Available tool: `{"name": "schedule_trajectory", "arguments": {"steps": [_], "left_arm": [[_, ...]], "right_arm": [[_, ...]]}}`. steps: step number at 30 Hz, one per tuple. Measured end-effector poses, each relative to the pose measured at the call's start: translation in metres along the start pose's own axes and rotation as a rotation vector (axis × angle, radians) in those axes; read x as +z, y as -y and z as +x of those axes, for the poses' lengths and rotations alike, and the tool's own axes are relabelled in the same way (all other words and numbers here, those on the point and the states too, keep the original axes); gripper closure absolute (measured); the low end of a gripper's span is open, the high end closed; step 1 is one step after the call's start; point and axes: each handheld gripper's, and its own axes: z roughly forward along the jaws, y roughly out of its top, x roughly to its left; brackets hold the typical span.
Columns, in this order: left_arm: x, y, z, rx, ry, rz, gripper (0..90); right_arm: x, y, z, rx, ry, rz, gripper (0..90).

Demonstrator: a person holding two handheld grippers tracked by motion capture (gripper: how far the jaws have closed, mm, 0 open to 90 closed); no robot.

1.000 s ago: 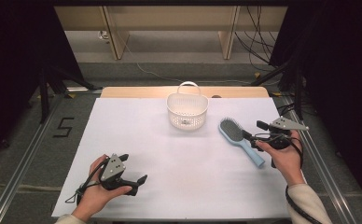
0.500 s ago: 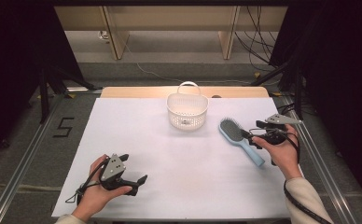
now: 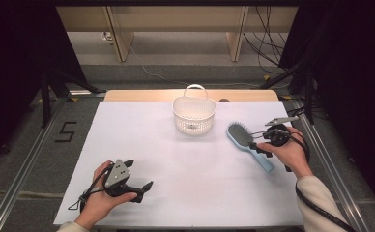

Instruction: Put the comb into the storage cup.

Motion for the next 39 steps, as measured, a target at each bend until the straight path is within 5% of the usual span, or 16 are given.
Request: {"name": "schedule_trajectory", "arguments": {"steps": [2,3,4,12,25,39], "left_arm": [[0.000,0.000,0.000,-0.001,0.001,0.000,0.2],[0.000,0.000,0.000,-0.001,0.001,0.000,0.2],[0.000,0.000,0.000,-0.002,0.001,0.000,0.2],[0.000,0.000,0.000,-0.003,0.002,0.000,0.2],[0.000,0.000,0.000,-0.003,0.002,0.000,0.3],[0.001,0.000,0.000,-0.001,0.004,0.001,0.3]], "right_arm": [[0.006,-0.002,0.001,-0.008,-0.006,0.100,26.7],[0.006,-0.002,0.001,-0.008,-0.006,0.100,26.7],[0.010,-0.004,0.002,-0.025,-0.010,0.171,27.3],[0.024,-0.013,0.005,-0.045,-0.002,0.319,32.1],[0.038,-0.022,0.008,-0.040,0.021,0.464,42.6],[0.043,-0.027,0.011,-0.016,0.045,0.544,55.3]]}}
